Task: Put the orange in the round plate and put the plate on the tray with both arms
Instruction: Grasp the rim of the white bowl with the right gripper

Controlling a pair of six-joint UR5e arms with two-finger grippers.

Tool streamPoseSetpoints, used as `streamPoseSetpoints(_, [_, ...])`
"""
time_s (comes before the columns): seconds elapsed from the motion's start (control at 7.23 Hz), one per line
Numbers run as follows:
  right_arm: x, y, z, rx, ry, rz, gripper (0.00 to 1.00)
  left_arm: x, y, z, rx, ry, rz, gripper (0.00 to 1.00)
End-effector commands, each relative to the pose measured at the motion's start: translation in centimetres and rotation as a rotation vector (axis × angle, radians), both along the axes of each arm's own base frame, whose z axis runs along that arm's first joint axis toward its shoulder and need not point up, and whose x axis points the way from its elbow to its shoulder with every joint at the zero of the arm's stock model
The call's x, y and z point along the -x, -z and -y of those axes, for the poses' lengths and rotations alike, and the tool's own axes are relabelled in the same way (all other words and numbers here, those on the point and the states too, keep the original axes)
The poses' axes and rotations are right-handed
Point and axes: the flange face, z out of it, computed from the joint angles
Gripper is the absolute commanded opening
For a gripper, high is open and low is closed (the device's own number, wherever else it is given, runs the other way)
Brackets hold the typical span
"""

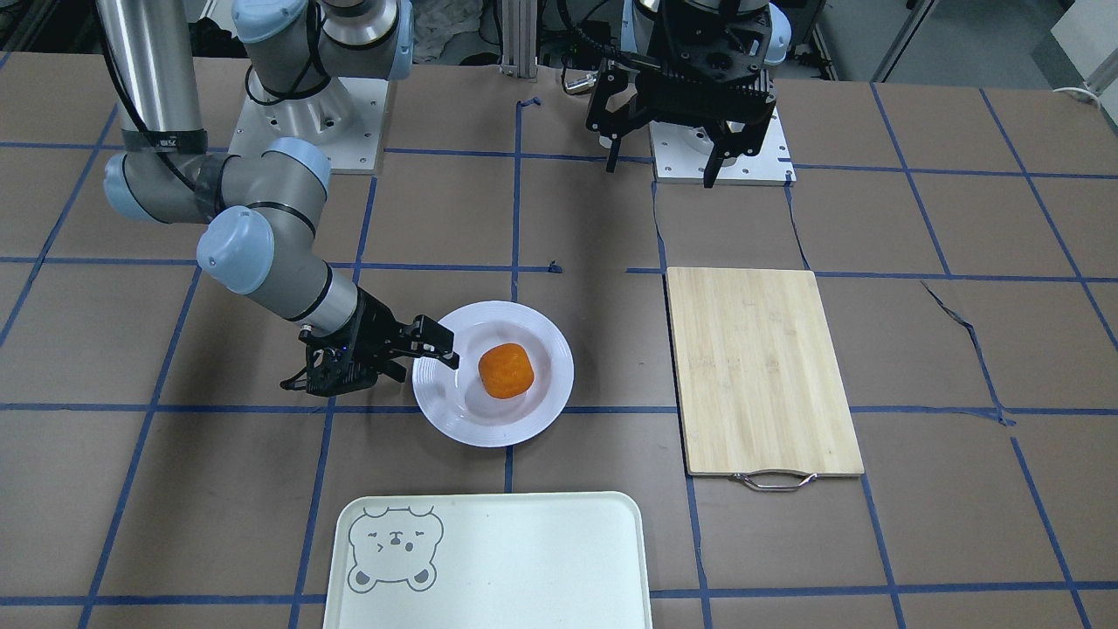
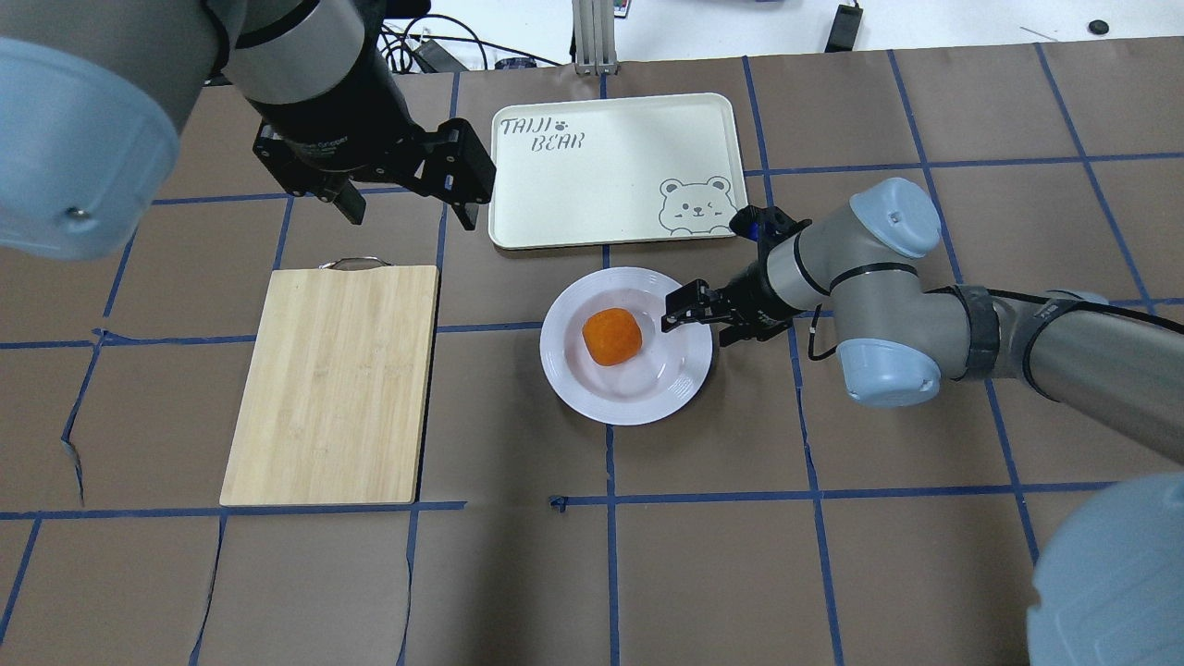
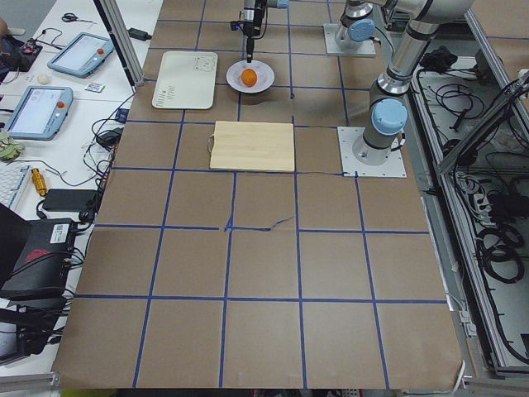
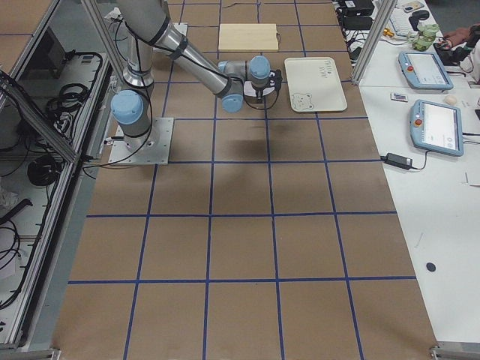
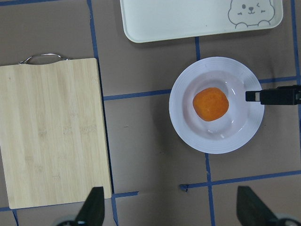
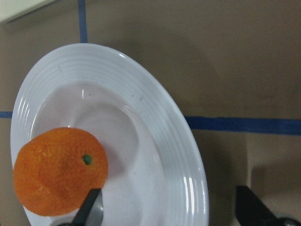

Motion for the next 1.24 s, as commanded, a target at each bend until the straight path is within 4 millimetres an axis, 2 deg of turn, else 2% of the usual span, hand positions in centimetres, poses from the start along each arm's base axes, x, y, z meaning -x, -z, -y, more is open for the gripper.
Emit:
streamPoseSetpoints(0.0, [-0.2,1.0,-0.7,-0.033,0.011,0.005,1.0,-3.5,-0.7,1.3,0.033,0.092,0.016,1.0])
streamPoseSetpoints(0.55, [-1.5,1.9,-1.1,-0.134,0.114,0.027,0.94,-4.2,-1.5,1.3,0.095,0.09,0.014,1.0])
streamPoseSetpoints(0.97, [-2.5,1.9,-1.3,-0.139,0.108,0.023,0.62,-4.9,-1.5,1.5,0.093,0.075,0.011,1.0])
streamPoseSetpoints(1.11, [-2.5,2.0,-1.3,-0.138,0.106,0.023,0.44,-5.1,-1.5,1.5,0.093,0.071,0.01,1.0])
